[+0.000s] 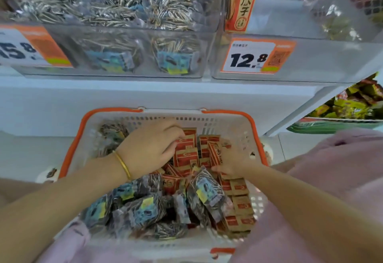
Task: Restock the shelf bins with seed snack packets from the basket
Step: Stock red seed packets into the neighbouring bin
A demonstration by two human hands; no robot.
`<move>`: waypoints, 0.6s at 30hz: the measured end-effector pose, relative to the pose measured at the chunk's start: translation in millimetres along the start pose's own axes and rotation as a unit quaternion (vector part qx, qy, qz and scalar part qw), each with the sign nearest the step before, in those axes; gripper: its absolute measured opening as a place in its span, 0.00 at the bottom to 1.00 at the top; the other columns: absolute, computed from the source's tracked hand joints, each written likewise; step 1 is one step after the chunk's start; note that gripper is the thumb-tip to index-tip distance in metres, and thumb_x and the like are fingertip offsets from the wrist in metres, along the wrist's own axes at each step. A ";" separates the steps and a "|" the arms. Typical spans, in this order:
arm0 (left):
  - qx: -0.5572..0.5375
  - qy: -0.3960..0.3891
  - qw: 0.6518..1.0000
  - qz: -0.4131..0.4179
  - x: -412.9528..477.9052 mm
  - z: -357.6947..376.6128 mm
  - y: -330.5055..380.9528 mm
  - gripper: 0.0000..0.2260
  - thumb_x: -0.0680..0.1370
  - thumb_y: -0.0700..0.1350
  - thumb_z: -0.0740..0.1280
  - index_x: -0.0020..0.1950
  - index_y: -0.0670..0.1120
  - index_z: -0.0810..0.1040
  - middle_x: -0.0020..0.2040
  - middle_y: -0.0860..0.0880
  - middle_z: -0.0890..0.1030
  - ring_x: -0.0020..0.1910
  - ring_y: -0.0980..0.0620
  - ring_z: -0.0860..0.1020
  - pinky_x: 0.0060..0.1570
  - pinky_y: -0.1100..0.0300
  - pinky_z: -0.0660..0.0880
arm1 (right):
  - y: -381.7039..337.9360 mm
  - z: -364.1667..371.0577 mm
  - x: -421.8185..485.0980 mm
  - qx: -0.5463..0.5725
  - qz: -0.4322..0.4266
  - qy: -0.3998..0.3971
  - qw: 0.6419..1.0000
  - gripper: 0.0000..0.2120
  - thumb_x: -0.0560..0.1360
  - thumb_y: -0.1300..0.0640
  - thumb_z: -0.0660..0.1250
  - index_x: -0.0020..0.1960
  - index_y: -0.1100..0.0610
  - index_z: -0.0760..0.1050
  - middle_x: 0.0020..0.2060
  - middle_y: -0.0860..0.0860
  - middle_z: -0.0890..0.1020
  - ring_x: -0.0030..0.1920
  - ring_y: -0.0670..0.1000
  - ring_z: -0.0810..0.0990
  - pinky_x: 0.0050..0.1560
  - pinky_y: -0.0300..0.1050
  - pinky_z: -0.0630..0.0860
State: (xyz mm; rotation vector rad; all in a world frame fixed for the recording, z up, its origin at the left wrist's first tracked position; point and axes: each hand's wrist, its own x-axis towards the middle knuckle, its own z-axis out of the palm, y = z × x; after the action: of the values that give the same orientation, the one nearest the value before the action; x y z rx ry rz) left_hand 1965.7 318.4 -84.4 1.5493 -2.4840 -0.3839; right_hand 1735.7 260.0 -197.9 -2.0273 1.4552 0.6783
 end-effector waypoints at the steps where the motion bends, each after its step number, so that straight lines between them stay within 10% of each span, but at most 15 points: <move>1: -0.014 -0.012 1.000 -0.009 -1.1 2.2 -1.0 0.12 0.79 0.44 0.59 0.60 0.47 0.77 0.61 0.50 0.76 0.58 0.51 0.74 0.57 0.55 0.74 | 0.2 6.0 1.0 -0.039 0.005 -0.026 0.999 0.29 0.73 0.41 0.64 0.67 0.56 0.67 0.61 0.55 0.76 0.60 0.57 0.75 0.60 0.52 0.73; 6: -0.035 -0.048 0.998 -0.020 -3.6 10.3 -5.4 0.13 0.80 0.45 0.58 0.63 0.47 0.75 0.66 0.51 0.71 0.63 0.52 0.71 0.59 0.57 0.72 | 7.0 -7.3 5.8 -0.117 -0.015 -0.124 0.985 0.43 0.68 0.56 0.73 0.76 0.58 0.52 0.65 0.58 0.70 0.63 0.59 0.71 0.59 0.51 0.72; 10: -0.027 -0.043 0.999 -0.002 -3.5 15.0 -5.1 0.13 0.78 0.45 0.59 0.58 0.46 0.78 0.61 0.48 0.75 0.59 0.50 0.74 0.57 0.56 0.73 | 17.8 0.7 8.0 -0.256 -0.080 -0.094 0.959 0.61 0.61 0.39 0.76 0.76 0.47 0.36 0.77 0.57 0.44 0.75 0.63 0.51 0.71 0.62 0.60; 18: -0.034 -0.049 0.998 -0.007 -2.0 16.7 -0.4 0.17 0.76 0.47 0.55 0.56 0.45 0.79 0.59 0.47 0.76 0.58 0.49 0.75 0.55 0.56 0.73 | 24.9 29.4 3.3 -0.292 -0.118 -0.015 0.949 0.50 0.64 0.37 0.72 0.76 0.47 0.47 0.77 0.56 0.46 0.73 0.64 0.55 0.70 0.62 0.59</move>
State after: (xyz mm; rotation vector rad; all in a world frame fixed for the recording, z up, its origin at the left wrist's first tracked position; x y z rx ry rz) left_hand 1962.0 322.0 -100.4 1.5575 -2.5057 -0.5522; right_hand 1710.4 271.4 -225.0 -2.5623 1.0397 1.1257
